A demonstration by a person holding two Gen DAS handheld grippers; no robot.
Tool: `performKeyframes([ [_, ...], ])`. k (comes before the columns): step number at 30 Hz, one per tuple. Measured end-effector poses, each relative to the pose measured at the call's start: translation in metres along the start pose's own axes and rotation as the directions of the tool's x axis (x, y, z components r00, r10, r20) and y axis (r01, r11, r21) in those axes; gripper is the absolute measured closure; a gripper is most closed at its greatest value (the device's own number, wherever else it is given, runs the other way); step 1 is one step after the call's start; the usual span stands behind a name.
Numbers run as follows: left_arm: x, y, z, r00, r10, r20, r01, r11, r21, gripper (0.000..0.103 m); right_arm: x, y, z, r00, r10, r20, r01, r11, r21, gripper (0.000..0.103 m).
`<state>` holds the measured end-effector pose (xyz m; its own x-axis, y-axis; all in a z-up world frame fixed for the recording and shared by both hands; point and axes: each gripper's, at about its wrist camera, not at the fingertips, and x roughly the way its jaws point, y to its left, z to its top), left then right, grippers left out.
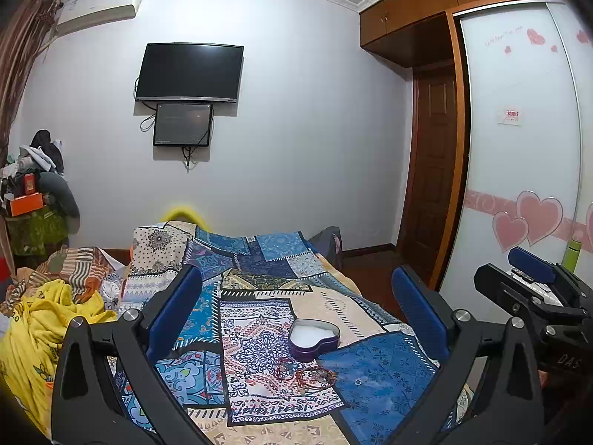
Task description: Organize jewelry
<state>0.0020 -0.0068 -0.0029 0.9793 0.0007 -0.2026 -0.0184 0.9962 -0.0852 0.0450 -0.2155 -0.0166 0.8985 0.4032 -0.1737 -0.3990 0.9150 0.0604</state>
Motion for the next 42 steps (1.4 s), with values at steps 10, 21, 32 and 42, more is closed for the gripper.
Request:
performKeyframes([
  [10,0.001,-0.002,-0.001,1.0,0.001,-0.004,-0.001,1.0,0.001,0.0,-0.001,0.0,0.001,1.0,-0.001,-0.003,0.001,1.0,0.0,0.011],
  [21,0.001,-0.002,-0.002,1.0,0.0,-0.004,0.0,1.0,0.003,0.0,-0.001,0.0,-0.001,1.0,-0.001,-0.007,0.001,1.0,0.0,0.011],
  [32,0.021,0.001,-0.008,0.999,0.007,-0.048,-0.007,1.0,-0.004,0.0,0.012,-0.008,-0.007,0.999,-0.021,-0.048,0.022,1.0,0.011,0.011],
  [42,0.084,0.02,-0.045,0.966,0.039,-0.254,-0.043,0.999,-0.01,0.0,0.054,-0.033,-0.048,0.971,-0.074,-0.226,0.08,0.997,0.016,0.011],
])
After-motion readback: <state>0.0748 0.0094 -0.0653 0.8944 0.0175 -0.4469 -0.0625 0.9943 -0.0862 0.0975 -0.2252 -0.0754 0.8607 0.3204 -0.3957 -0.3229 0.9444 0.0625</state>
